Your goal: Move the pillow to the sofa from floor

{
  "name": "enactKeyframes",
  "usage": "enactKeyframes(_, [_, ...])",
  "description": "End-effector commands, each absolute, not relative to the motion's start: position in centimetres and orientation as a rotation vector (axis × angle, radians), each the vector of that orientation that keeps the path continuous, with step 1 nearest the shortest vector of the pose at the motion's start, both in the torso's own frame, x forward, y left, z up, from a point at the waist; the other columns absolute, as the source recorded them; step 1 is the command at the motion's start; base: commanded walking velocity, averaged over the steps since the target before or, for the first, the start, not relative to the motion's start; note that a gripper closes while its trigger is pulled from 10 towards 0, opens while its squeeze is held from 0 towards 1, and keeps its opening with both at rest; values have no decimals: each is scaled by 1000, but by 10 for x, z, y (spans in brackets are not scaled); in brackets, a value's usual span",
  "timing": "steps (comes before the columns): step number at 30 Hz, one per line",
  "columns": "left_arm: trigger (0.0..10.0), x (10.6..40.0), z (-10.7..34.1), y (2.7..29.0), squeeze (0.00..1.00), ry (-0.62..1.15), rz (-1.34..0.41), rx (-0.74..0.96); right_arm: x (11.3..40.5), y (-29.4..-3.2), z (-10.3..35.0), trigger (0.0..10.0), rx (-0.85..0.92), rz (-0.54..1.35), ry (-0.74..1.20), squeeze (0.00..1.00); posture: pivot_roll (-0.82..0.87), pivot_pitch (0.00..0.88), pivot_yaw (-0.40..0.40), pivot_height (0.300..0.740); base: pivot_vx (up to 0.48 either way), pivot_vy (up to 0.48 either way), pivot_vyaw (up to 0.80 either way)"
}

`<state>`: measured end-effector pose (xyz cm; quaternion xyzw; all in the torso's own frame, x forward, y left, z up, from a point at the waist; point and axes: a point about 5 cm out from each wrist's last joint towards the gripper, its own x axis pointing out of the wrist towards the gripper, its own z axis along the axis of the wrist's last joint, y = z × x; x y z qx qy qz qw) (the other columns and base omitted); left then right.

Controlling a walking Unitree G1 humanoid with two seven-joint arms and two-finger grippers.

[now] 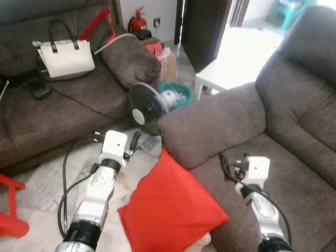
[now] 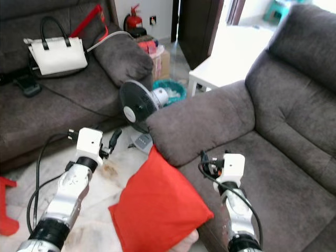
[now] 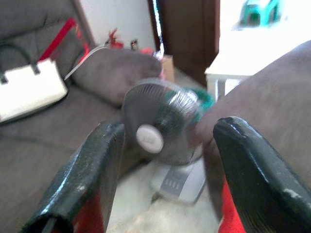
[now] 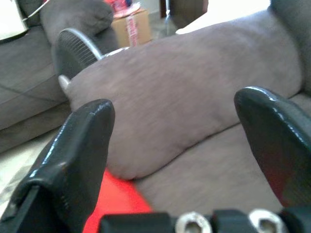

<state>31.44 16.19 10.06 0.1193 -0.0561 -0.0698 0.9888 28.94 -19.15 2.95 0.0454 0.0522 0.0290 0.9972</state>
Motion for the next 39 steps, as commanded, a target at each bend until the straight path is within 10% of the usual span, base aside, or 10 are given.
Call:
enactKeyframes(1, [10000, 311, 91, 165, 0, -73, -132, 236, 285, -188, 20, 10000, 91, 65, 157, 0, 179, 66, -5, 740, 0, 0, 0])
enactKeyframes(39, [10000, 284, 83, 178, 0, -85, -46, 250, 285, -192, 18, 10000, 139, 15, 162, 0, 174, 38, -6, 712, 0, 0, 0])
